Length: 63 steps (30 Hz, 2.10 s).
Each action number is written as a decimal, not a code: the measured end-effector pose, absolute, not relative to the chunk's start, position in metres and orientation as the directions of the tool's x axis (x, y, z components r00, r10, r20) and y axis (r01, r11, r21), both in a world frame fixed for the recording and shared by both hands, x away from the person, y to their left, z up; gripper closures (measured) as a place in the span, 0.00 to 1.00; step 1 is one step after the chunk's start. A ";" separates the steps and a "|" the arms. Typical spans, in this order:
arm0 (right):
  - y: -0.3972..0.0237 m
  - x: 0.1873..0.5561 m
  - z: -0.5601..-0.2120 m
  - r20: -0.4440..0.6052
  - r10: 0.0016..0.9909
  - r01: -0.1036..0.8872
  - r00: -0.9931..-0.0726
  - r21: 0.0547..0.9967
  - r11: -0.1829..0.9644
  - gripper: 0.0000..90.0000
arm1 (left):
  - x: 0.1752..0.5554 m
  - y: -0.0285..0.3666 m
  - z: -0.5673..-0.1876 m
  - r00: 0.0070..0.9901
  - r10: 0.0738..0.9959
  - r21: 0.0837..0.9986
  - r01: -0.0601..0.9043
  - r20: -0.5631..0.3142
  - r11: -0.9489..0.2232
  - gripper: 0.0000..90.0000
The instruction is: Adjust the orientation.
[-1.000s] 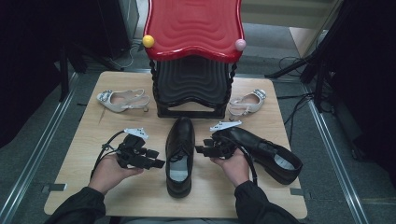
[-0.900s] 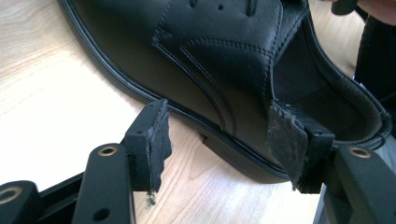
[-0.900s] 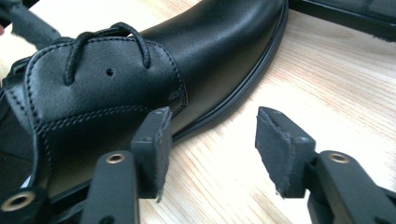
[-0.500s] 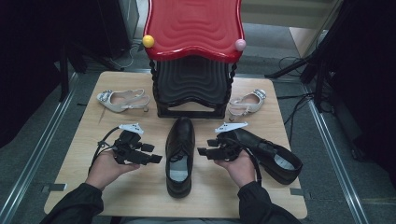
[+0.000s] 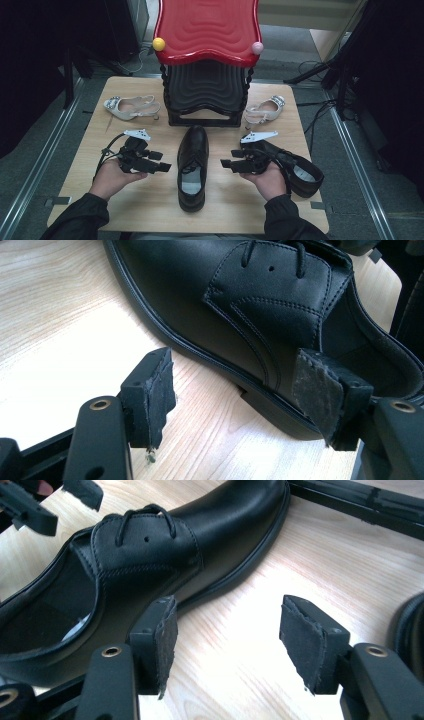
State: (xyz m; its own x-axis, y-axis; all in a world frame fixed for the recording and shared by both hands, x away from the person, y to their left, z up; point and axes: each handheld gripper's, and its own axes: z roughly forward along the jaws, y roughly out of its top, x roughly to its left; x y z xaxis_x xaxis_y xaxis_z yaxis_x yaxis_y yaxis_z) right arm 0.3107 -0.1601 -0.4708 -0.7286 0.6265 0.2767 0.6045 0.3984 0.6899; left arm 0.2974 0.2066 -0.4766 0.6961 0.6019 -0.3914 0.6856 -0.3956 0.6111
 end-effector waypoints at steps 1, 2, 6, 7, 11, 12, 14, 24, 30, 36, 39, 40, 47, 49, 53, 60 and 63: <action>-0.161 0.310 -0.470 0.275 0.627 0.603 -0.729 0.691 0.399 0.45 | 0.299 0.206 -0.477 0.696 0.601 0.608 0.687 -0.393 -0.398 0.37; -0.163 0.308 -0.470 0.268 0.628 0.600 -0.730 0.691 0.403 0.45 | 0.299 0.206 -0.477 0.692 0.605 0.608 0.690 -0.394 -0.393 0.37; -0.171 0.304 -0.466 0.253 0.631 0.593 -0.733 0.693 0.411 0.45 | 0.304 0.205 -0.475 0.698 0.598 0.612 0.685 -0.394 -0.395 0.37; -0.174 0.303 -0.465 0.253 0.636 0.595 -0.729 0.694 0.406 0.45 | 0.305 0.205 -0.475 0.699 0.598 0.614 0.683 -0.393 -0.396 0.37; -0.186 0.300 -0.462 0.263 0.651 0.608 -0.713 0.694 0.386 0.45 | 0.309 0.203 -0.475 0.703 0.594 0.611 0.681 -0.392 -0.404 0.37; -0.189 0.299 -0.462 0.266 0.653 0.613 -0.709 0.691 0.383 0.45 | 0.310 0.203 -0.474 0.703 0.594 0.608 0.682 -0.392 -0.406 0.37; -0.195 0.297 -0.462 0.261 0.659 0.614 -0.706 0.689 0.386 0.45 | 0.312 0.202 -0.474 0.702 0.598 0.605 0.683 -0.388 -0.409 0.37; -0.218 0.288 -0.458 0.255 0.684 0.625 -0.684 0.689 0.367 0.46 | 0.321 0.200 -0.470 0.707 0.595 0.615 0.675 -0.383 -0.407 0.37; -0.233 0.282 -0.454 0.226 0.705 0.618 -0.673 0.695 0.368 0.47 | 0.326 0.198 -0.469 0.711 0.588 0.609 0.675 -0.386 -0.416 0.38; -0.253 0.276 -0.451 0.222 0.739 0.636 -0.636 0.694 0.338 0.47 | 0.327 0.191 -0.468 0.720 0.588 0.614 0.664 -0.369 -0.427 0.38; -0.263 0.274 -0.450 0.222 0.754 0.642 -0.618 0.697 0.321 0.47 | 0.328 0.192 -0.467 0.721 0.585 0.621 0.662 -0.372 -0.421 0.38; -0.266 0.273 -0.449 0.222 0.759 0.644 -0.612 0.697 0.315 0.47 | 0.328 0.192 -0.467 0.721 0.583 0.619 0.662 -0.374 -0.422 0.38; -0.288 0.269 -0.449 0.214 0.786 0.655 -0.580 0.697 0.293 0.50 | 0.327 0.192 -0.467 0.721 0.588 0.617 0.662 -0.367 -0.426 0.38; -0.292 0.268 -0.448 0.219 0.787 0.655 -0.577 0.700 0.285 0.51 | 0.327 0.192 -0.466 0.718 0.593 0.621 0.662 -0.365 -0.420 0.39; -0.298 0.265 -0.446 0.222 0.788 0.651 -0.574 0.708 0.275 0.53 | 0.327 0.193 -0.466 0.717 0.592 0.621 0.663 -0.368 -0.417 0.39; -0.313 0.260 -0.443 0.221 0.806 0.650 -0.549 0.719 0.246 0.56 | 0.327 0.192 -0.467 0.718 0.591 0.619 0.664 -0.368 -0.420 0.39; -0.319 0.258 -0.447 0.182 0.829 0.665 -0.529 0.695 0.272 0.56 | 0.328 0.193 -0.467 0.717 0.589 0.616 0.666 -0.372 -0.421 0.39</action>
State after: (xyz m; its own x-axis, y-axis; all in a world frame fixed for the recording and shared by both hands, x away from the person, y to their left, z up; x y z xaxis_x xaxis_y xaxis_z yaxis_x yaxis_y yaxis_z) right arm 0.2585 -0.3192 -0.4468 -0.5291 0.8289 0.1815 0.6652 0.2724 0.6952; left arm 0.3276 0.1926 -0.4669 0.7174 0.5890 -0.3721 0.6655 -0.4214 0.6161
